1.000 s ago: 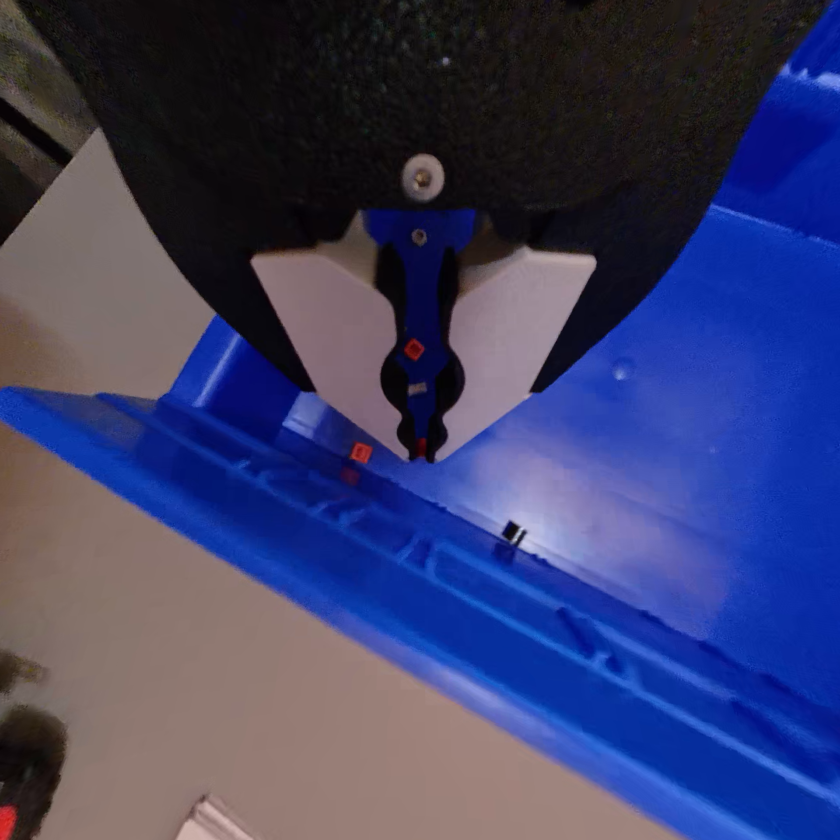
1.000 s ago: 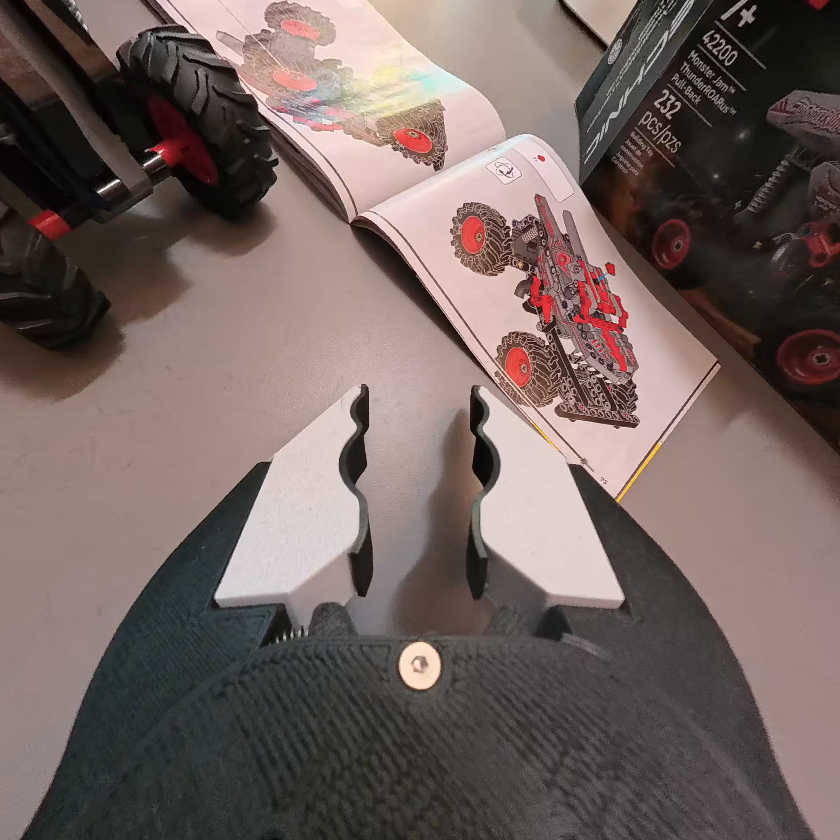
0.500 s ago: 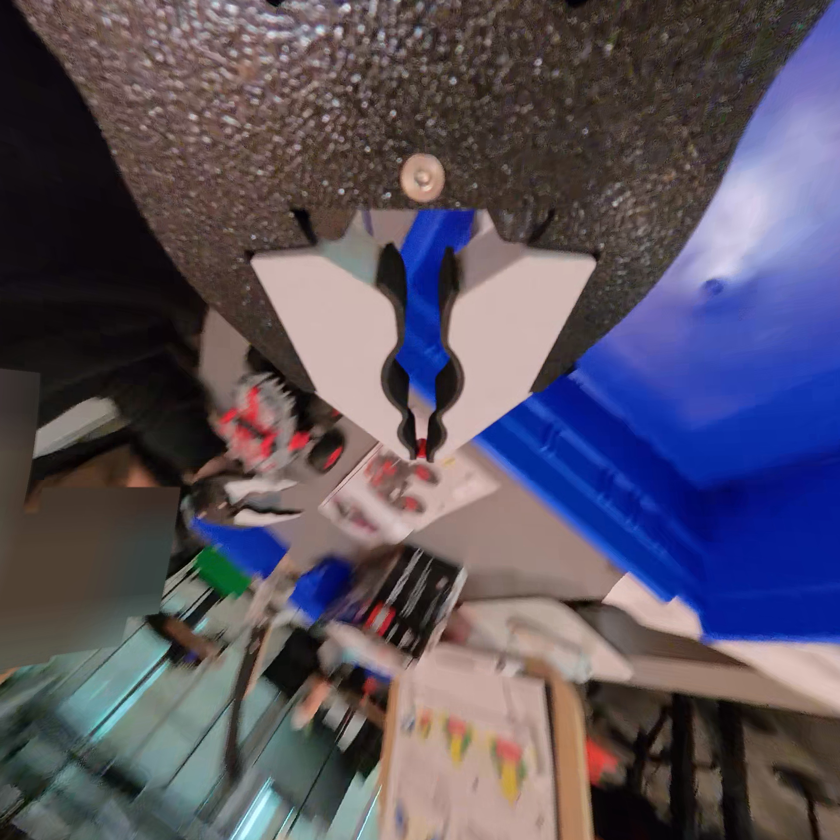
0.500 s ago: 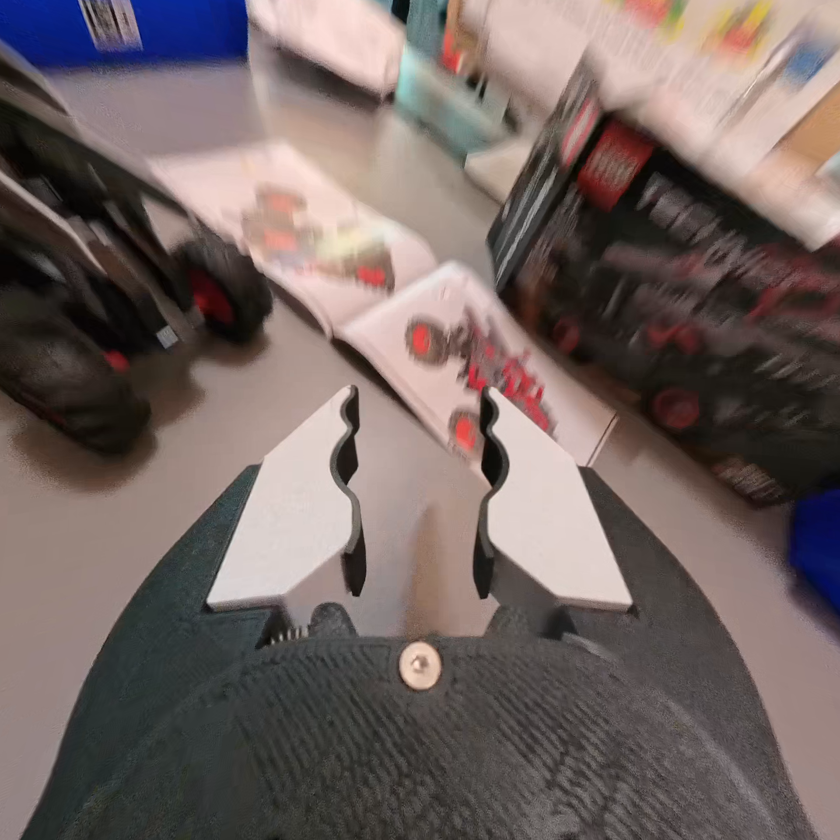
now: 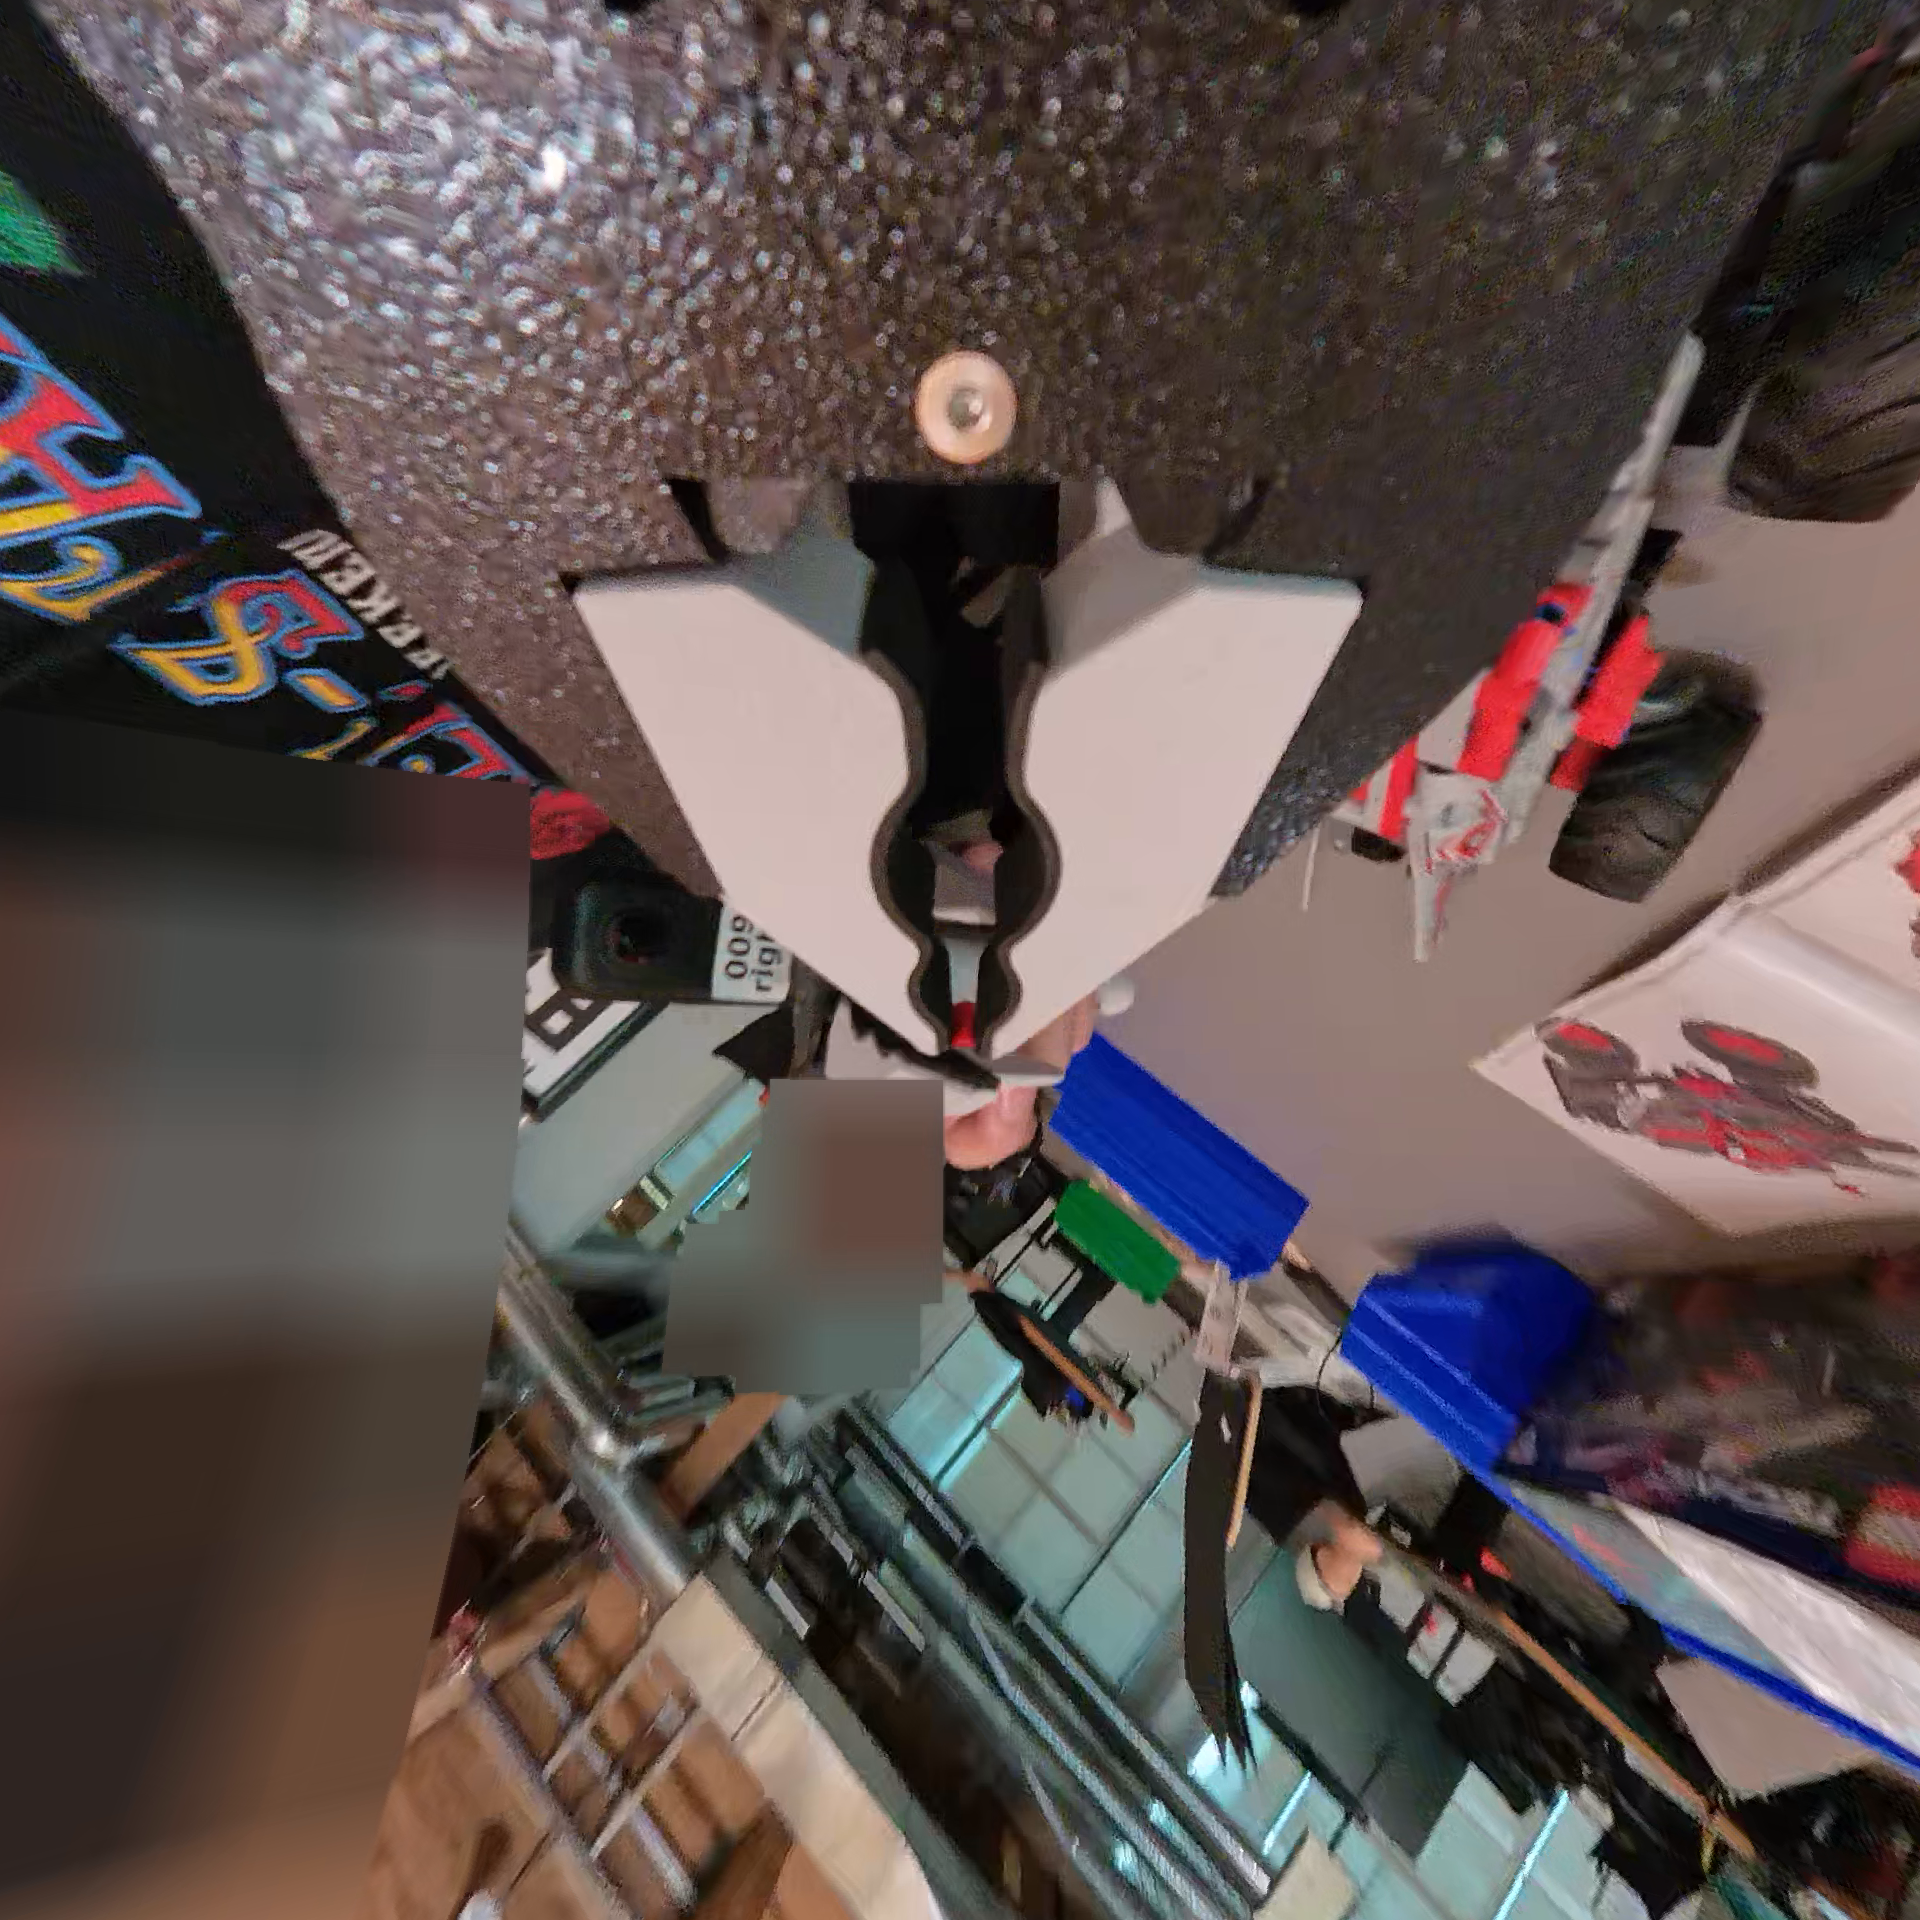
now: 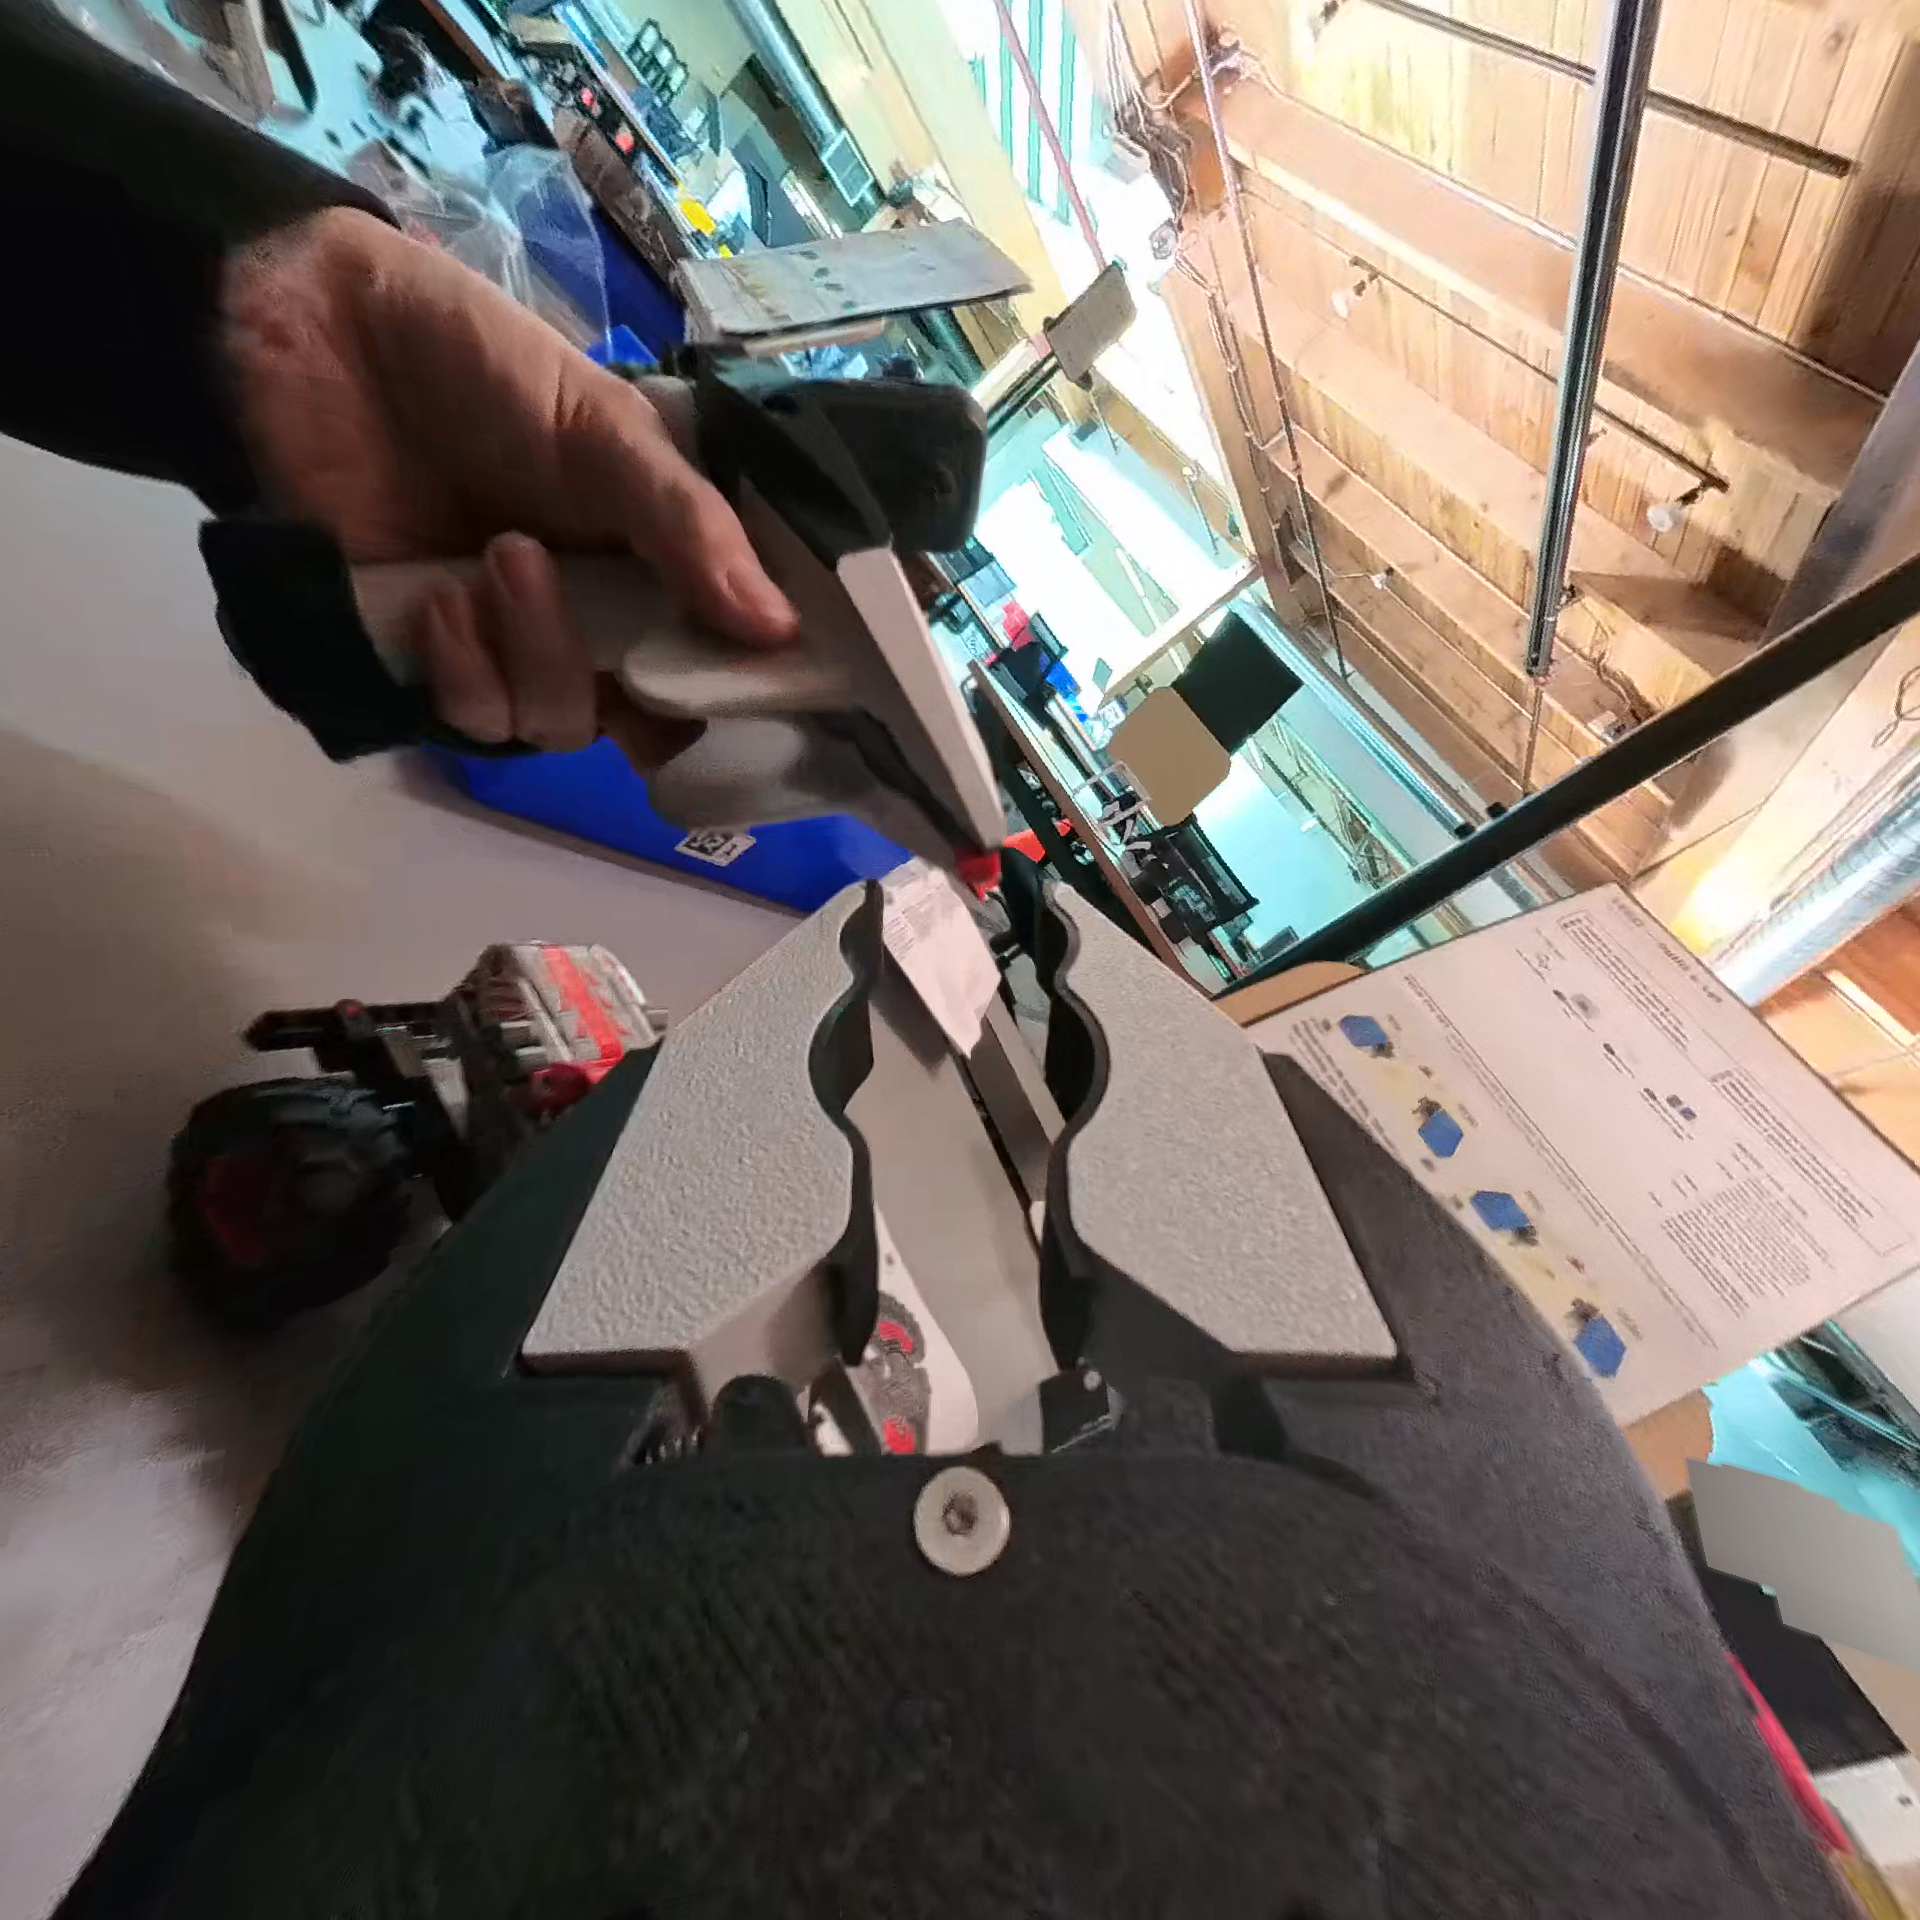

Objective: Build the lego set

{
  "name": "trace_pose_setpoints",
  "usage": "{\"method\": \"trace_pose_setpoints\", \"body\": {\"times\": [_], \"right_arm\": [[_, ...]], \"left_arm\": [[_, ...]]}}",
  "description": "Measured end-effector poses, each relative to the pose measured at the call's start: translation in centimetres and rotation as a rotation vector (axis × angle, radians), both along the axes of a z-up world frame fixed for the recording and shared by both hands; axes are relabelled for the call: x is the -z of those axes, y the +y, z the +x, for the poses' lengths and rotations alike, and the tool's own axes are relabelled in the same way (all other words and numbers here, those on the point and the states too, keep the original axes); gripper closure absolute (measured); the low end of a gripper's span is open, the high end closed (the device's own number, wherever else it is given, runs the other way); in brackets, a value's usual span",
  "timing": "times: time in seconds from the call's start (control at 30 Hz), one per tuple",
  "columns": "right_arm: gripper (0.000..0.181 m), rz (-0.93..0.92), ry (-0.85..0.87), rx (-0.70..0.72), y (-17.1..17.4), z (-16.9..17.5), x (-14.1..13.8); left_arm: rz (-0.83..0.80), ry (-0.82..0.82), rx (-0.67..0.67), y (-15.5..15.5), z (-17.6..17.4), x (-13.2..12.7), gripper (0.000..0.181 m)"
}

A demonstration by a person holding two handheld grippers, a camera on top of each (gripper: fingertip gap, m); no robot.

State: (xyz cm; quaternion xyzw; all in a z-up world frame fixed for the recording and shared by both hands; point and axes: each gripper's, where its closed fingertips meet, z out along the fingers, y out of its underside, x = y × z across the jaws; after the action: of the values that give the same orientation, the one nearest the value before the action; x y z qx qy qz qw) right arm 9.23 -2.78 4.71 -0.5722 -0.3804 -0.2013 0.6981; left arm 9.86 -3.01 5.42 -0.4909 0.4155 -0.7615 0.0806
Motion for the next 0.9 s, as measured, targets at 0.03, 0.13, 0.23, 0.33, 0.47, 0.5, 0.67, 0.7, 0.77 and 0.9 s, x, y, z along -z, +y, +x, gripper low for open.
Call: {"method": "trace_pose_setpoints", "body": {"times": [0.03, 0.13, 0.23, 0.33, 0.47, 0.5, 0.67, 0.7, 0.77, 0.9], "right_arm": [[0.156, -0.004, 0.015, -0.023, -0.6, -0.2, 0.3], [0.154, -0.01, 0.039, -0.044, -1.8, 0.1, 1.2], [0.154, -0.021, 0.038, -0.052, -2.5, 0.8, 1.8], [0.156, -0.03, 0.048, -0.044, -2.8, 1.8, 2.1], [0.163, -0.004, 0.059, -0.042, -3.0, 2.5, 2.0], [0.166, 0.0, 0.066, -0.046, -3.1, 2.6, 2.0], [0.17, 0.004, 0.09, -0.068, -3.1, 2.8, 2.2], [0.168, 0.006, 0.105, -0.077, -3.1, 2.8, 2.1], [0.166, -0.002, 0.141, -0.081, -3.2, 3.1, 2.0], [0.164, -0.019, 0.132, -0.09, -3.0, 3.0, 2.1]], "left_arm": [[0.012, 0.015, 0.008, -0.9, 0.4, 0.5, 0.18], [0.019, 0.039, 0.035, -2.9, 1.2, 1.4, 0.18], [0.012, 0.052, 0.029, -3.6, 1.9, 1.9, 0.18], [0.002, 0.065, 0.025, -3.9, 2.5, 2.3, 0.18], [0.008, 0.095, 0.023, -4.4, 3.0, 2.9, 0.18], [0.013, 0.102, 0.018, -4.4, 3.1, 3.0, 0.18], [0.035, 0.124, -0.009, -4.1, 3.5, 3.4, 0.181], [0.038, 0.127, -0.017, -4.0, 3.5, 3.4, 0.181], [0.039, 0.133, -0.024, -3.7, 3.5, 3.5, 0.18], [0.02, 0.141, -0.023, -3.3, 3.5, 3.4, 0.181]]}}
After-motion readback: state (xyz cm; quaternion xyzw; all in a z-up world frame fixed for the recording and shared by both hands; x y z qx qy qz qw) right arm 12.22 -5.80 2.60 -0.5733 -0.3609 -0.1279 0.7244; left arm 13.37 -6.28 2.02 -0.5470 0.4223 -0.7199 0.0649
